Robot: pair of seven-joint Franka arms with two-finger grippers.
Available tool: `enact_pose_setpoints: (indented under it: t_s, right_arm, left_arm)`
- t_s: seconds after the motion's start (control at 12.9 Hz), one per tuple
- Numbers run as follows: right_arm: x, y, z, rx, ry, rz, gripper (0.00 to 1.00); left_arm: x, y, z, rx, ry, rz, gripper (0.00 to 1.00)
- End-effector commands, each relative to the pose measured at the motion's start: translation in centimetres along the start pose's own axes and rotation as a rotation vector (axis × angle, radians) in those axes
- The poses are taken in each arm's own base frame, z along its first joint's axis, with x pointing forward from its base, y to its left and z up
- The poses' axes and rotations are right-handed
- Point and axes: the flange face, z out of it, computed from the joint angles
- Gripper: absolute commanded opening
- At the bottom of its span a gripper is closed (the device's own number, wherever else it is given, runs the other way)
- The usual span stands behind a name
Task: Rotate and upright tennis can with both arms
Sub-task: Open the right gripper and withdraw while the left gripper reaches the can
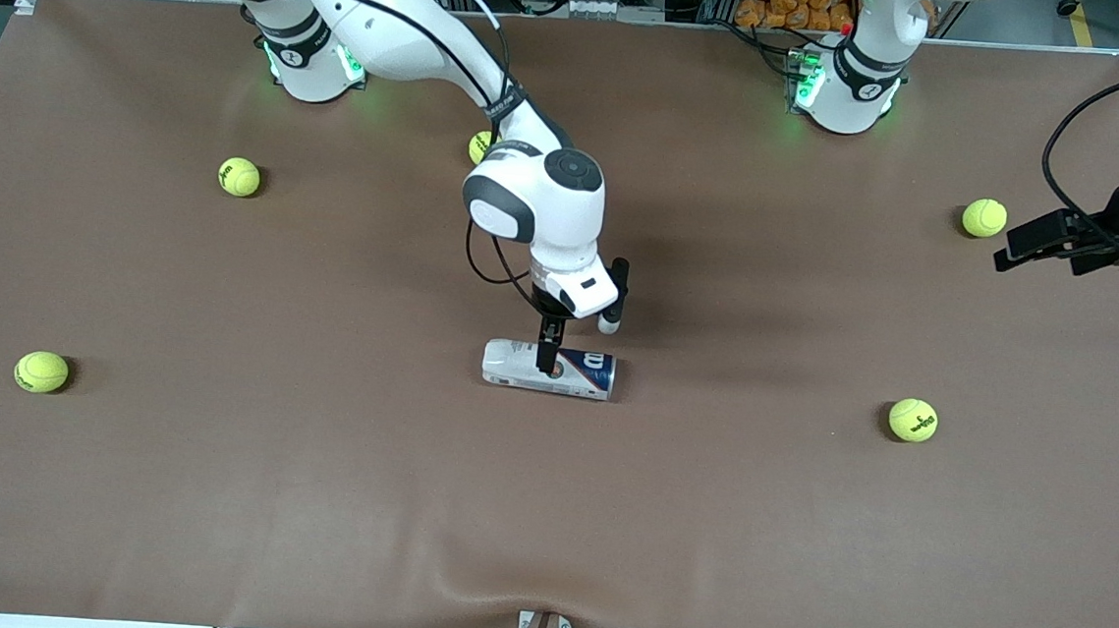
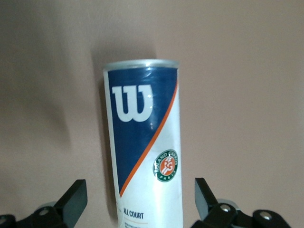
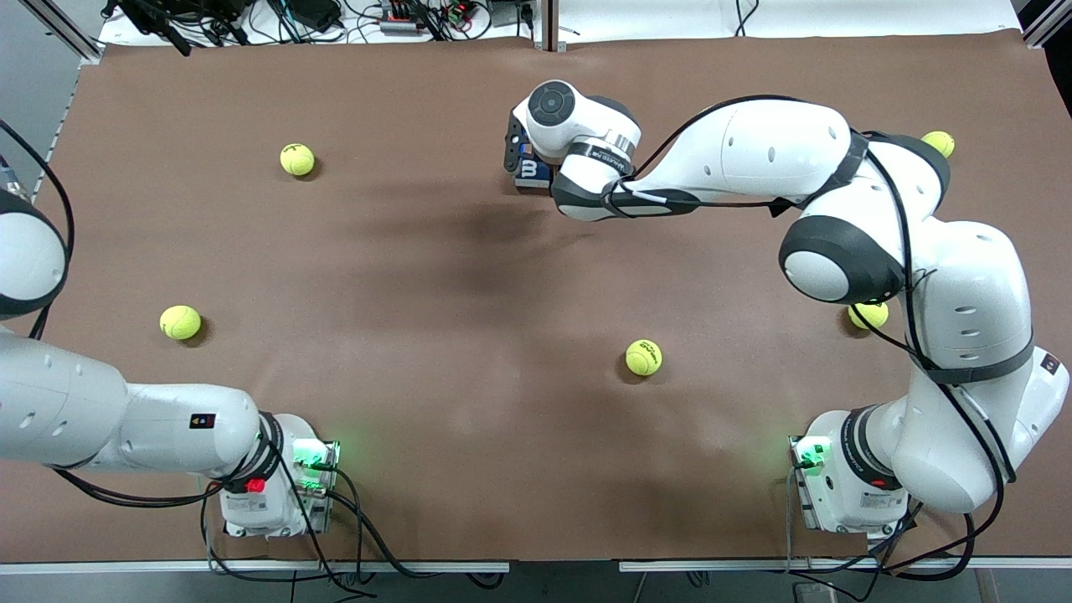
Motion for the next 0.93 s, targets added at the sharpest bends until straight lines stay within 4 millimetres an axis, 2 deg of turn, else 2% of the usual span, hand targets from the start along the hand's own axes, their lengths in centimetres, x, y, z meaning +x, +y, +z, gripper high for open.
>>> enact_pose_setpoints:
  t_s: [0.0,0.23,0.39,0.62,0.7,0.85]
  right_arm:
    - [-0.4,1.0,-2.4,-0.008,0.001,0.059,1.0]
    - [-3.0,5.7,-5.7,0.002,0.02,0.183,1.0]
    - [-5.7,9.3,-7.6,0.045,0.024,0.304,1.0]
    - [-11.1,15.6,-9.9,0.007,0.033,0.428,1.0]
    - [-13.5,17.9,-10.6,-0.009,0.034,0.499,1.0]
    - [-17.3,21.1,-13.7,-0.04,0.029,0.676,1.0]
  left_arm:
    - [1.1,0.4,1.1,-0.075,-0.021,-0.004,1.0]
    - [2.1,0.9,2.8,-0.174,-0.048,-0.02,1.0]
    - [3.4,0.5,3.8,-0.298,-0.049,-0.061,1.0]
    - [5.1,1.1,6.6,-0.453,-0.078,-0.032,1.0]
    - [5.6,1.3,7.6,-0.487,-0.087,-0.032,1.0]
    - [6.9,1.3,9.6,-0.521,-0.064,0.014,1.0]
